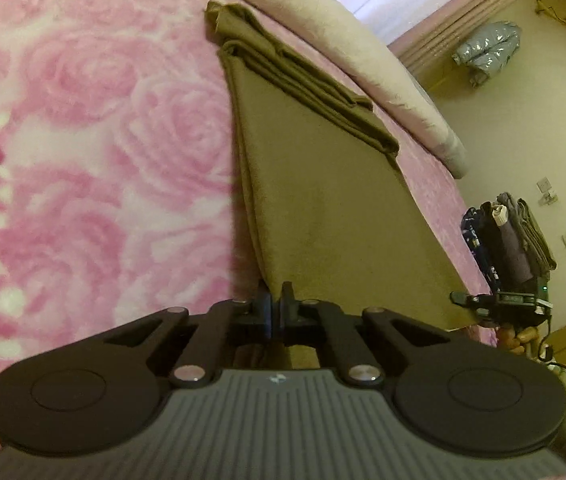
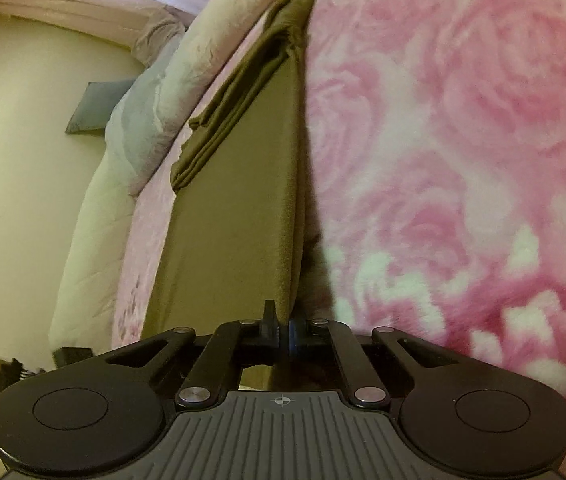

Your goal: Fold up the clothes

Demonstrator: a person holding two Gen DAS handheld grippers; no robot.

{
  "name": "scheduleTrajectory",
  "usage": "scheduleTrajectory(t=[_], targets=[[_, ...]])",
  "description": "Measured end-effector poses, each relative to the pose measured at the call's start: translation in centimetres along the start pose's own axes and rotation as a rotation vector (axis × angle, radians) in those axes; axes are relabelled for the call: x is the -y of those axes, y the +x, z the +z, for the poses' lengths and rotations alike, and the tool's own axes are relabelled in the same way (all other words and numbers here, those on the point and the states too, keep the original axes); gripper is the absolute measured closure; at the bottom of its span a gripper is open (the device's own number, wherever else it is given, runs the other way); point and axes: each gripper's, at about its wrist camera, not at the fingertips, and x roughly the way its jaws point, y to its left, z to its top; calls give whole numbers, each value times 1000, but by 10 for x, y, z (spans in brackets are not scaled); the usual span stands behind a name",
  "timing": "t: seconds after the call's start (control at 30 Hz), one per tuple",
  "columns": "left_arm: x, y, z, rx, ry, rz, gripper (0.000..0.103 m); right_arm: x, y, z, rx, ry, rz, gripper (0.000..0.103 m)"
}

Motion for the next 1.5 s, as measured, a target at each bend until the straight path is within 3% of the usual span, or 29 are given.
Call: scheduleTrajectory(t=[0.23, 0.57, 0.73, 0.9, 1.07, 1.27, 1.4, 1.5], targets=[[13, -54, -41, 57, -29, -34, 102, -16, -50, -30, 64, 1, 41, 101], [38, -150, -182, 132, -159, -73, 102, -15, -125, -169, 71, 85, 75, 101], [48, -174, -205, 140, -174, -83, 102, -17, -153, -211, 54, 123, 79, 101], [55, -173, -173, 207, -183, -135, 102, -28, -158, -192, 92, 146, 110, 101], [54, -150, -107, 244, -218, -170, 102, -46, -147, -132, 140, 148, 186, 101], [40, -87, 0, 241, -274, -172, 102, -46, -106, -31, 165, 244, 225, 101], [19, -32, 61, 208, -334, -142, 102, -29, -58, 39, 162, 341, 182, 101], [-7, 15, 95, 169, -433, -106, 101, -3, -18, 76, 159, 474, 142, 101]])
